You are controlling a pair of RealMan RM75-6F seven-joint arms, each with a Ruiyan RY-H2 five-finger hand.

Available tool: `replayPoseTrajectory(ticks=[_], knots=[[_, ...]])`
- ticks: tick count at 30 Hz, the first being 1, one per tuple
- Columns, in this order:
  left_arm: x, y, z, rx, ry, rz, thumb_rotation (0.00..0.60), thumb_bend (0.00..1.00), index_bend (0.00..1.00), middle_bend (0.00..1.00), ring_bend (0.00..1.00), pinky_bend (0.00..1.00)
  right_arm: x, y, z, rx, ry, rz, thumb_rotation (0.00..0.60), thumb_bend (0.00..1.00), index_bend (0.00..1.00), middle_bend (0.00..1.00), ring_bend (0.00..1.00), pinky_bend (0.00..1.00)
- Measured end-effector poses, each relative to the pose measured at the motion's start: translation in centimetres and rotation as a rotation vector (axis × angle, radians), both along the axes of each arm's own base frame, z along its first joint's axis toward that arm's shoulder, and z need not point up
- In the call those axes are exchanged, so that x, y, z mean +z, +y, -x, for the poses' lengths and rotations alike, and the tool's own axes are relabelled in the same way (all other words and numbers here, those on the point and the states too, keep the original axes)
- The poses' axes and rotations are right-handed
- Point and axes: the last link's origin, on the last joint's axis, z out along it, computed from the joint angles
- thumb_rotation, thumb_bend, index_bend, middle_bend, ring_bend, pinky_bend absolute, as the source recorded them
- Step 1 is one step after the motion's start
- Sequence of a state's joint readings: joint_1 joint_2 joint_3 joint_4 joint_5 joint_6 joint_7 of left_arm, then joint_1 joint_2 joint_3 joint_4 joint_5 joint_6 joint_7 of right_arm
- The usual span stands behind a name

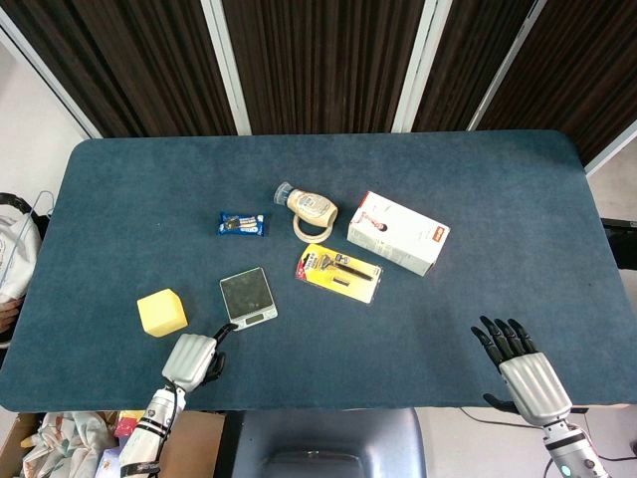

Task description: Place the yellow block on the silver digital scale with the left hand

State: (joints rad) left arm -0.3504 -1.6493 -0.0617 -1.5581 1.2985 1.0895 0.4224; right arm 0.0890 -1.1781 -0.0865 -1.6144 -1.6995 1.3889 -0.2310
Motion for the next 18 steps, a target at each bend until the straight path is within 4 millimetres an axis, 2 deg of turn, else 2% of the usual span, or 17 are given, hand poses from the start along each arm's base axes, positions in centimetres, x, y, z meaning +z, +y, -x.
replayPoseTrajectory(ticks=[9,18], knots=[[-0.55,0.58,0.14,0.010,0.026,0.006,0.600,0.61,0.21,1.00,1.00,1.00,0.14,-0.04,-0.01,-0.001,-0.003,0.005,0.600,0.14,0.00,0.00,0.00,0.00],[-0.66,0.20,0.34,0.001,0.040,0.009,0.600,0.61,0.22,1.00,1.00,1.00,0.44,0.05,-0.04,0.001,-0.009,0.016,0.600,0.14,0.00,0.00,0.00,0.00]])
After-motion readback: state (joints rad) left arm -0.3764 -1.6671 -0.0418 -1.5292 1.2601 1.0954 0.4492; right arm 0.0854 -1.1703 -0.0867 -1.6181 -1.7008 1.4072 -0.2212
